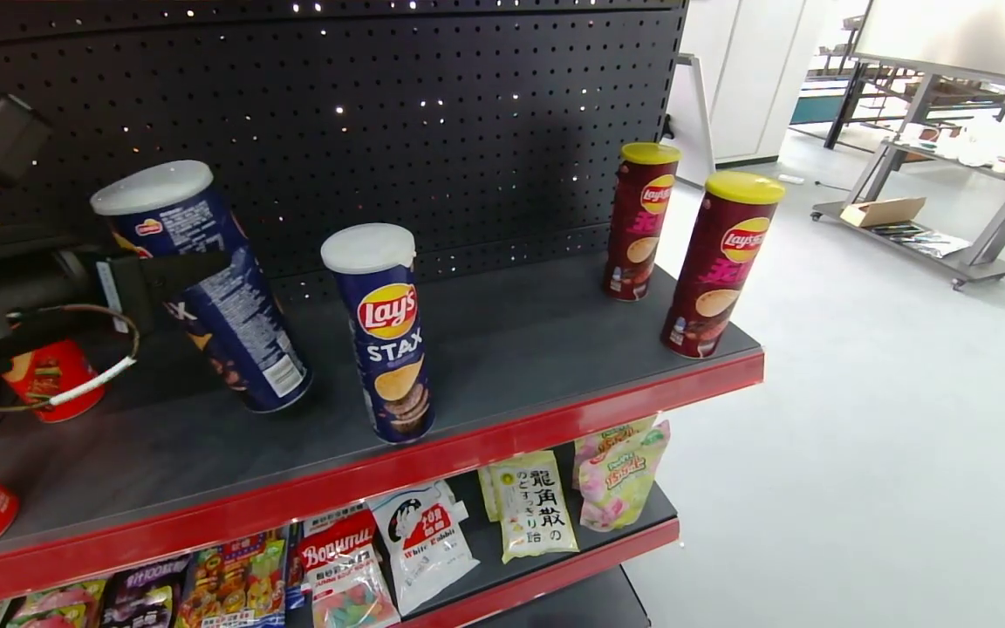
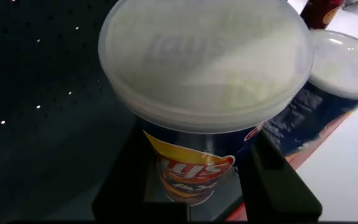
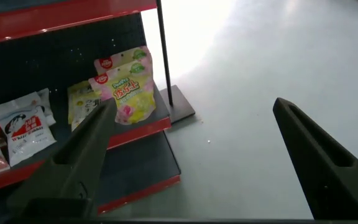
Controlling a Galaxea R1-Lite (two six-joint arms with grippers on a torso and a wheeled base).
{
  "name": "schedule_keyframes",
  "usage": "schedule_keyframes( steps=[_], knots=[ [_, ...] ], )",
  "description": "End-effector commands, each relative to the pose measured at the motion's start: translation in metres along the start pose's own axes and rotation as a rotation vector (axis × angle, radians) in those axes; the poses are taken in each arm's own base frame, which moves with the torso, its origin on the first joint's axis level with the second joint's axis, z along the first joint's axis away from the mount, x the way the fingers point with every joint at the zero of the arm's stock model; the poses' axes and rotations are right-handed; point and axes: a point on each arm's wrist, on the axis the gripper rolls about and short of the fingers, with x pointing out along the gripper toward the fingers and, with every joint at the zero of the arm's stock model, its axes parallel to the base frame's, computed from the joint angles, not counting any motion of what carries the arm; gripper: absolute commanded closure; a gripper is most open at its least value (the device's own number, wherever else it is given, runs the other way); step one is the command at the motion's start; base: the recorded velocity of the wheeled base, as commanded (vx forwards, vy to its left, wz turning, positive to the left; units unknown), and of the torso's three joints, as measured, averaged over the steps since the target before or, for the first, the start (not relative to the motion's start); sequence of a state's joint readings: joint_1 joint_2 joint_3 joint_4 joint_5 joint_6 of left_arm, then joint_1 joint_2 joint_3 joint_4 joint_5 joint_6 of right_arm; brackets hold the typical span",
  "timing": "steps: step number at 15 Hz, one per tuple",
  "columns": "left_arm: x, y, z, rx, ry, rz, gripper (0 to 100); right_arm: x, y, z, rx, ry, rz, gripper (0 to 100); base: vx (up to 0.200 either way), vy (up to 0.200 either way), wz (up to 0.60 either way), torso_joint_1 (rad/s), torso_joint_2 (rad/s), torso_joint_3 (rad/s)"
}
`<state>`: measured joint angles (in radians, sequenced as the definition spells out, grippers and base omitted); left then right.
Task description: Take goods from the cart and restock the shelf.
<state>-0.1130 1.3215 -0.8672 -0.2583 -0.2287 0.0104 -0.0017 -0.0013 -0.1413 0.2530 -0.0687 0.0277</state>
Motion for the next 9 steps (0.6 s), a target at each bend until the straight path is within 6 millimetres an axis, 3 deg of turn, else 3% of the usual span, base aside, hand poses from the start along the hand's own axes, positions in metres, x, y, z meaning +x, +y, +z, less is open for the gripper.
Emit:
schedule_keyframes(
  steps=[1,4,9],
  knots=[
    [0.053,0.008,0.000,-0.021,0.058,-0.013,100,0.000,0.000,0.000,0.001,0.002,0.000,0,0.000,0.000,0.00,0.000,0.00,0.000],
    [0.094,-0.004,0.004,0.003,0.040,-0.074,100,0.000,0.000,0.000,0.001,0.000,0.000,0,0.000,0.000,0.00,0.000,0.00,0.000],
    [0.123,-0.014,0.002,0.010,0.049,-0.091,100,0.000,0.000,0.000,0.001,0.000,-0.002,0,0.000,0.000,0.00,0.000,0.00,0.000]
  ],
)
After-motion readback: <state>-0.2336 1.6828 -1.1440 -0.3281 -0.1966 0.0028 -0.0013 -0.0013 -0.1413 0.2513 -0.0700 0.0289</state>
